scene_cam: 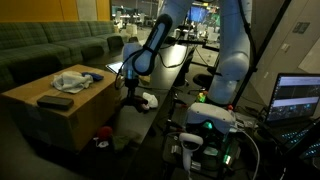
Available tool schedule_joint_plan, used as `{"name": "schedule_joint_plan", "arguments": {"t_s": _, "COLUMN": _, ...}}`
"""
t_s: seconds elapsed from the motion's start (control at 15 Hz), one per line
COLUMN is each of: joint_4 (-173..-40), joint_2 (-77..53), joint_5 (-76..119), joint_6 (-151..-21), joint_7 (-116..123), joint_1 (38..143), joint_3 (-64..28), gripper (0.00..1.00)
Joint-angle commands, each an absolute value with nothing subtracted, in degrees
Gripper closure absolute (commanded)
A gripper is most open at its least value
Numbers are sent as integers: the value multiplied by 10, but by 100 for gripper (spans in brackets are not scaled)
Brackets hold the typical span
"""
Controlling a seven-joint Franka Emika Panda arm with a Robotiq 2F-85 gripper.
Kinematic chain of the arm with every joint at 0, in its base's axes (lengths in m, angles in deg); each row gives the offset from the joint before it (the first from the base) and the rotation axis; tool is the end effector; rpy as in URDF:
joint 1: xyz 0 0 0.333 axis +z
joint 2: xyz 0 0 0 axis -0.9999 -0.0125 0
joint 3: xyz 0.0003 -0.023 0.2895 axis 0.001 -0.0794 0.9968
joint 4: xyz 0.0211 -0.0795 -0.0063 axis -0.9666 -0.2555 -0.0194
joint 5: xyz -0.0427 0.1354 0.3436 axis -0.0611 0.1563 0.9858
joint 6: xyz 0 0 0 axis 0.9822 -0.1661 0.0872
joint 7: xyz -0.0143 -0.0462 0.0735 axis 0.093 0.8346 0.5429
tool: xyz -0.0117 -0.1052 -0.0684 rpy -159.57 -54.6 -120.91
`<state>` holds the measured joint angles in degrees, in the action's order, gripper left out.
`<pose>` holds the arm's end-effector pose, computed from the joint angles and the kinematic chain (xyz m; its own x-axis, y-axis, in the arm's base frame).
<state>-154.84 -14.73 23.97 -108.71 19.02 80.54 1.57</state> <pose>0.4544 0.0663 0.1433 0.9511 0.3083 -0.0173 0.3056 -0.9479 -0.0902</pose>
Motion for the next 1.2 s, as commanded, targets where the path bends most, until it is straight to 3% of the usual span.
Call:
{"name": "schedule_joint_plan", "arguments": {"t_s": 0.0, "joint_4": -1560, "joint_2": -30, "joint_5": 275, "joint_6": -1040, "joint_7": 182, "joint_1": 836, "joint_3": -9, "gripper": 100}}
{"name": "schedule_joint_plan", "arguments": {"t_s": 0.4, "joint_4": -1467, "joint_2": 13, "joint_5": 152, "joint_6": -1020, "joint_7": 55, "joint_1": 899, "joint_3": -77, "gripper": 100}}
{"name": "schedule_joint_plan", "arguments": {"t_s": 0.73, "joint_4": -1344, "joint_2": -52, "joint_5": 31, "joint_6": -1028, "joint_7": -53, "joint_1": 930, "joint_3": -98, "gripper": 100}}
{"name": "schedule_joint_plan", "arguments": {"t_s": 1.13, "joint_4": -1207, "joint_2": -165, "joint_5": 18, "joint_6": -1029, "joint_7": -58, "joint_1": 969, "joint_3": -127, "gripper": 100}}
